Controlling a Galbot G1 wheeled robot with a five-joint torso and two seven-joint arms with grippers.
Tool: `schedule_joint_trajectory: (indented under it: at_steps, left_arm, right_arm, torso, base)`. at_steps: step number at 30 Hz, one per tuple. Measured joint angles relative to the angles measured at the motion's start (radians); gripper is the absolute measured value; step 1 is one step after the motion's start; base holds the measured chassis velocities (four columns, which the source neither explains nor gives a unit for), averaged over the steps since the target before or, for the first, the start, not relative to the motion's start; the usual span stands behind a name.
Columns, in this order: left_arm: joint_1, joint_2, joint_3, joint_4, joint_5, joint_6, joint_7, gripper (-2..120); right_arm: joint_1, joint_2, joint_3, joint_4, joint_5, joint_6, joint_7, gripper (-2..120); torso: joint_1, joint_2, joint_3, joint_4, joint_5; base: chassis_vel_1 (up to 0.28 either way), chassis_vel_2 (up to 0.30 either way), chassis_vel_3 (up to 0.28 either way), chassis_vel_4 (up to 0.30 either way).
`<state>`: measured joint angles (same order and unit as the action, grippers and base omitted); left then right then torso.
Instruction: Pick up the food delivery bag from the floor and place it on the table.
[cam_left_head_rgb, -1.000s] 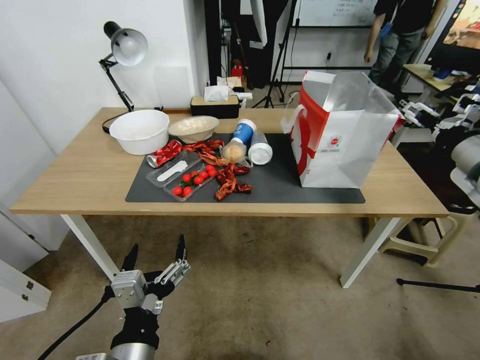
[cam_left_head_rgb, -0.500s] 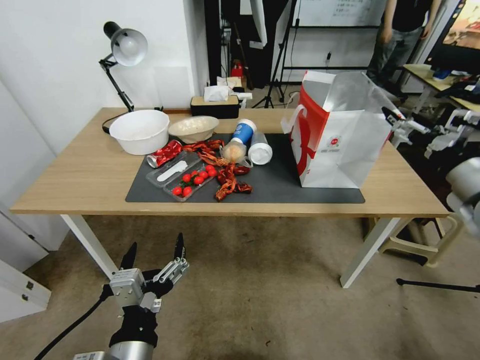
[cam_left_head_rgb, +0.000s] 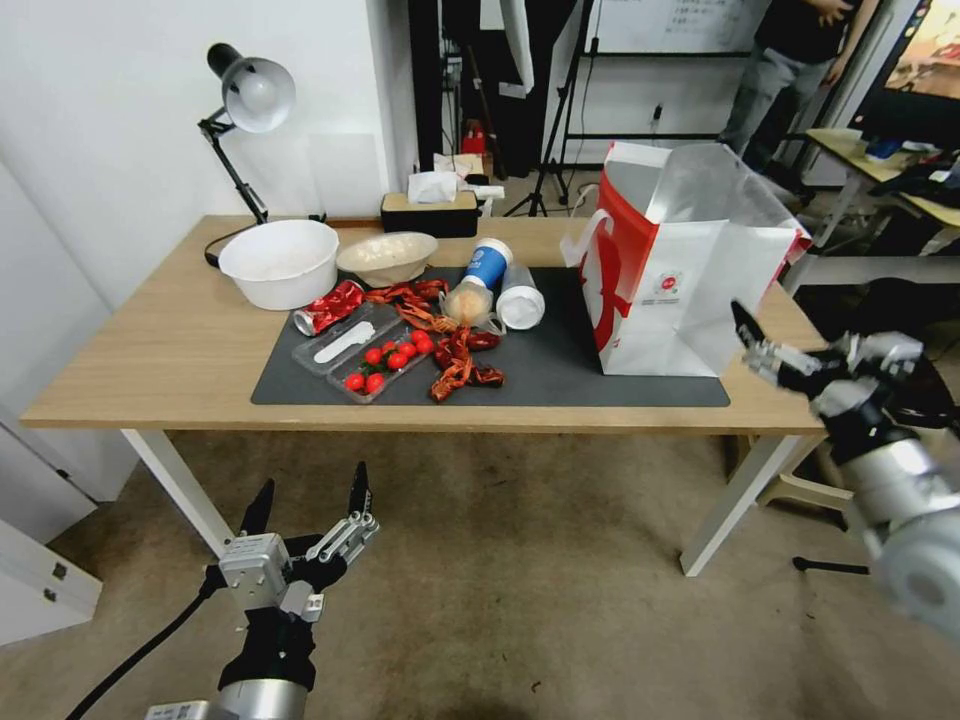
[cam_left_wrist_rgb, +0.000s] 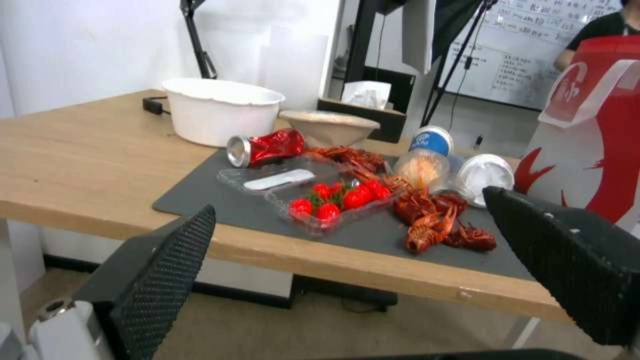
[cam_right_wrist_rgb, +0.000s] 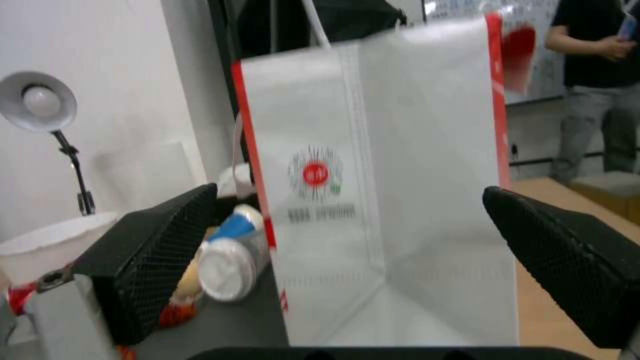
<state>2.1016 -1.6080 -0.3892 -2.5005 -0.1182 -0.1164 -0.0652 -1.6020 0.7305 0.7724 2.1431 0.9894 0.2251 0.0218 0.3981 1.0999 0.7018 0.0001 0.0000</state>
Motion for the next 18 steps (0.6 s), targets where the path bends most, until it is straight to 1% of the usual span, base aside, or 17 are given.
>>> schedule_joint_trajectory:
  at_steps: [1,2,3,6,7,10,18]
  left_arm:
    - [-0.002,0.0,-0.001,0.0,-0.001,-0.001,0.001,100]
    - [-0.002,0.0,-0.001,0.0,-0.001,-0.001,0.001,100]
    - [-0.004,0.0,-0.001,0.0,-0.001,-0.004,0.0,100]
    - [-0.012,0.0,-0.001,0.007,-0.001,-0.012,-0.003,100]
    - [-0.012,0.0,-0.001,0.007,-0.001,-0.012,-0.003,100]
    - [-0.032,0.001,-0.005,0.025,-0.007,-0.013,-0.004,100]
    - [-0.053,0.004,-0.01,0.048,-0.014,-0.01,0.0,100]
  right_arm:
    - [-0.042,0.039,-0.012,0.015,-0.032,0.003,0.01,100]
    - [-0.042,0.039,-0.012,0.015,-0.032,0.003,0.01,100]
    - [-0.076,0.073,-0.024,0.025,-0.065,0.007,0.015,100]
    - [-0.164,0.164,-0.04,0.043,-0.14,0.014,0.014,100]
    - [-0.164,0.164,-0.04,0.043,-0.14,0.014,0.014,100]
    - [-0.23,0.222,-0.052,0.035,-0.185,0.04,-0.01,100]
    - [-0.287,0.279,-0.065,0.01,-0.219,0.064,-0.051,100]
  torso:
    - [0.0,0.0,0.0,-0.0001,-0.0002]
    - [0.0,0.0,0.0,-0.0001,-0.0002]
    - [0.0,0.0,0.0,-0.0004,-0.0001]
    - [0.0,0.0,0.0,-0.0003,-0.0002]
    - [0.0,0.0,0.0,-0.0003,-0.0002]
    - [0.0,0.0,0.0,-0.0003,-0.0002]
    - [0.0,0.0,0.0,-0.0003,-0.0002]
  base:
    - [0.0,0.0,0.0,0.0]
    - [0.0,0.0,0.0,0.0]
    - [0.0,0.0,0.0,0.0]
    - [0.0,0.0,0.0,0.0]
    - [0.0,0.0,0.0,0.0]
    - [0.0,0.0,0.0,0.0]
    - [0.0,0.0,0.0,0.0]
